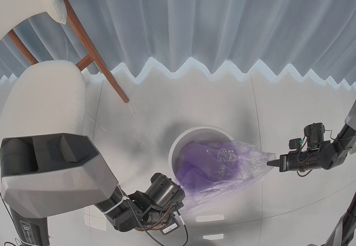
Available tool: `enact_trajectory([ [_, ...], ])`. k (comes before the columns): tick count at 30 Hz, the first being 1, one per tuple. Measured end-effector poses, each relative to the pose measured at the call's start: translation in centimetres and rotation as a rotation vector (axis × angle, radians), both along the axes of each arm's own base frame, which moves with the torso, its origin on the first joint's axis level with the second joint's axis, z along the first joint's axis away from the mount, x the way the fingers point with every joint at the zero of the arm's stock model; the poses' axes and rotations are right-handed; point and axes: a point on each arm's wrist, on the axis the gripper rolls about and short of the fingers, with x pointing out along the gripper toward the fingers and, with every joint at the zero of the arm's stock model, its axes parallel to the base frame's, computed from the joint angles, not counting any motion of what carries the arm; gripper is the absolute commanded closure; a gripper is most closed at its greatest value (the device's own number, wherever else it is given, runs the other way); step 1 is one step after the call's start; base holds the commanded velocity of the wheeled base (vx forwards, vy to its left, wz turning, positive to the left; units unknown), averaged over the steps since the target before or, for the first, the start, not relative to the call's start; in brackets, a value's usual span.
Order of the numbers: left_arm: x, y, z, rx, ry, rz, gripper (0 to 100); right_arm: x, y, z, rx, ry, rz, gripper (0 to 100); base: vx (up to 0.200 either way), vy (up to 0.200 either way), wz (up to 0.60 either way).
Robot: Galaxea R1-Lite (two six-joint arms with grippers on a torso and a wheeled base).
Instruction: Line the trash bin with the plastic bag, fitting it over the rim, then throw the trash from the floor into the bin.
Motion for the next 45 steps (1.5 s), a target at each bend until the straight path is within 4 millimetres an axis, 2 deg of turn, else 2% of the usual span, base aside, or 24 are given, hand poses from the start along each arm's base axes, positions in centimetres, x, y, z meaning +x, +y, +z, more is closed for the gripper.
enact_trajectory([
  [11,-0.5,-1.2,-1.3,0.045,-0.018,0.032,100,2.5,0.6,-2.8,-0.069,-0.084,-0.029,100,0.0,0.0,0.0],
  [22,0.2,-0.7,-1.6,0.079,-0.062,0.152,100,5.5,2.5,-3.6,-0.116,-0.189,-0.04,100,0.0,0.0,0.0],
  [30,-0.2,-0.8,-2.2,0.1,-0.052,0.154,100,5.5,4.2,-4.4,-0.131,-0.175,-0.023,100,0.0,0.0,0.0],
  [38,-1.4,-1.9,-2.3,0.084,-0.043,0.138,100,4.8,4.4,-4.3,-0.131,-0.158,-0.013,100,0.0,0.0,0.0],
  [44,-0.5,-1.2,-2.7,0.103,-0.066,0.234,100,5.9,4.7,-4.2,-0.139,-0.229,-0.042,100,0.0,0.0,0.0],
  [45,-0.3,-1.0,-2.7,0.104,-0.067,0.246,100,6.1,4.8,-4.3,-0.14,-0.241,-0.049,0,0.0,0.0,0.0],
])
